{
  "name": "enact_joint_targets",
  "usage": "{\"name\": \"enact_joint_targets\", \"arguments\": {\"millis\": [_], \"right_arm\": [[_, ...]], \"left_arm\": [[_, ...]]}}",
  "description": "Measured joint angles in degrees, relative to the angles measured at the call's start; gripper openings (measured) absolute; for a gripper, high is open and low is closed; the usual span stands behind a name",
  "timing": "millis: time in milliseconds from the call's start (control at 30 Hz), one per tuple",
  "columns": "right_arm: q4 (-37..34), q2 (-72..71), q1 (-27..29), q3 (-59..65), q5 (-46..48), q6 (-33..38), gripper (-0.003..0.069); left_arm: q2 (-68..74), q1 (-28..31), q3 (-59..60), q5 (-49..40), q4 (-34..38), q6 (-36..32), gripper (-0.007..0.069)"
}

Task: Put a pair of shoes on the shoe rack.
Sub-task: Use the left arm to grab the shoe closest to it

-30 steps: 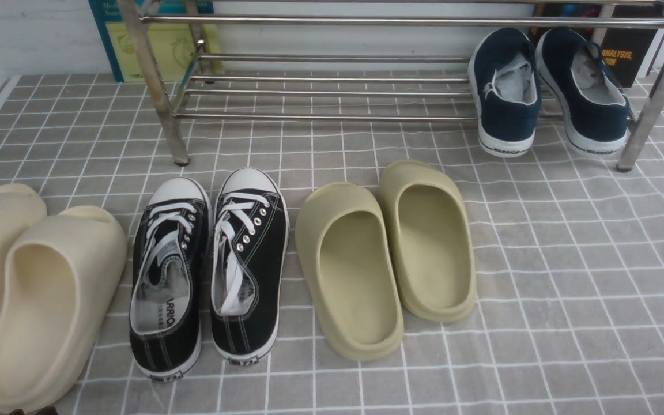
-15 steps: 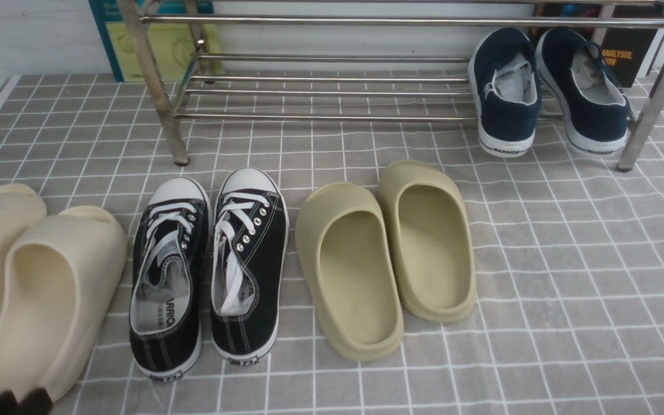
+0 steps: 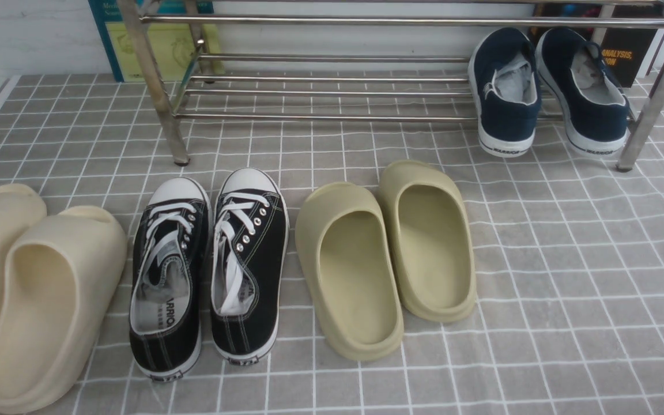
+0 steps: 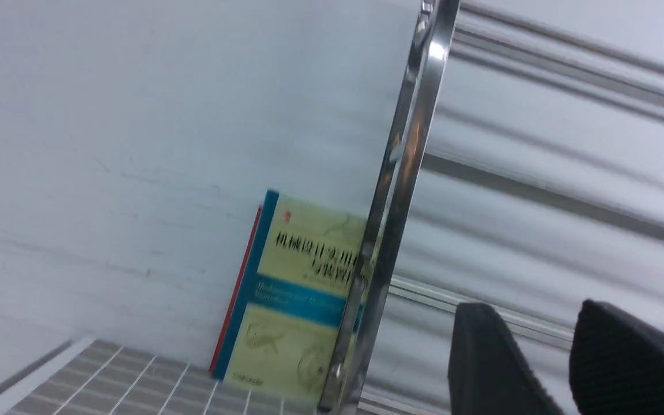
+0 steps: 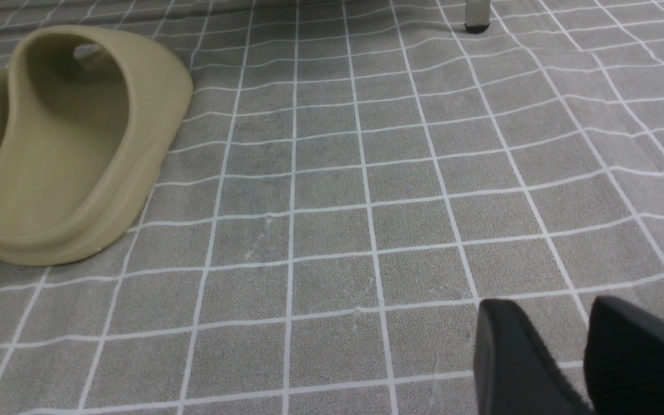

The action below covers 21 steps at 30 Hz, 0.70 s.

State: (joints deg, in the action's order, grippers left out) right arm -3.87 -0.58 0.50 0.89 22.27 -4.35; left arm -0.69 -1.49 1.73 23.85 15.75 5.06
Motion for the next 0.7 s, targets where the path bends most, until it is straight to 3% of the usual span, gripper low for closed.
{"name": "enact_joint_targets", "arguments": {"millis": [133,233,300,333,400,433,467,567,700], "right_arm": [[0.0,0.0,0.0,0.0,0.0,0.0,0.0237],[0.0,0.0,0.0,0.0,0.0,0.0,0.0237],[0.0,0.0,0.0,0.0,0.0,0.0,0.0237],[0.0,0.0,0.0,0.0,0.0,0.0,0.0237],[0.0,0.0,0.0,0.0,0.0,0.0,0.0237],[0.0,0.0,0.0,0.0,0.0,0.0,0.0237],[0.0,0.0,0.0,0.0,0.0,0.0,0.0237],[0.0,0.0,0.0,0.0,0.0,0.0,0.0237],[0.0,0.0,0.0,0.0,0.0,0.0,0.0237]], "left_arm": [[0.0,0.0,-0.1,8.2,0.8,12.4,0.0239],[0.0,0.0,-2.1,5.9,0.3,16.6,0.0227],[0.1,0.0,-11.1,-9.2,-2.5,17.5,0.014],[0.2,0.0,-11.9,-10.5,-3.0,17.4,0.013],[4.2,0.0,-22.6,-27.1,-6.6,14.3,-0.0011],[4.2,0.0,-23.4,-28.4,-6.9,14.1,-0.0014],[8.8,0.0,-28.5,-36.8,-8.8,12.7,-0.0013],[18.3,0.0,-35.8,-50.9,-12.5,12.3,-0.0013],[31.5,0.0,-38.2,-57.6,-14.1,12.5,-0.0013]]}}
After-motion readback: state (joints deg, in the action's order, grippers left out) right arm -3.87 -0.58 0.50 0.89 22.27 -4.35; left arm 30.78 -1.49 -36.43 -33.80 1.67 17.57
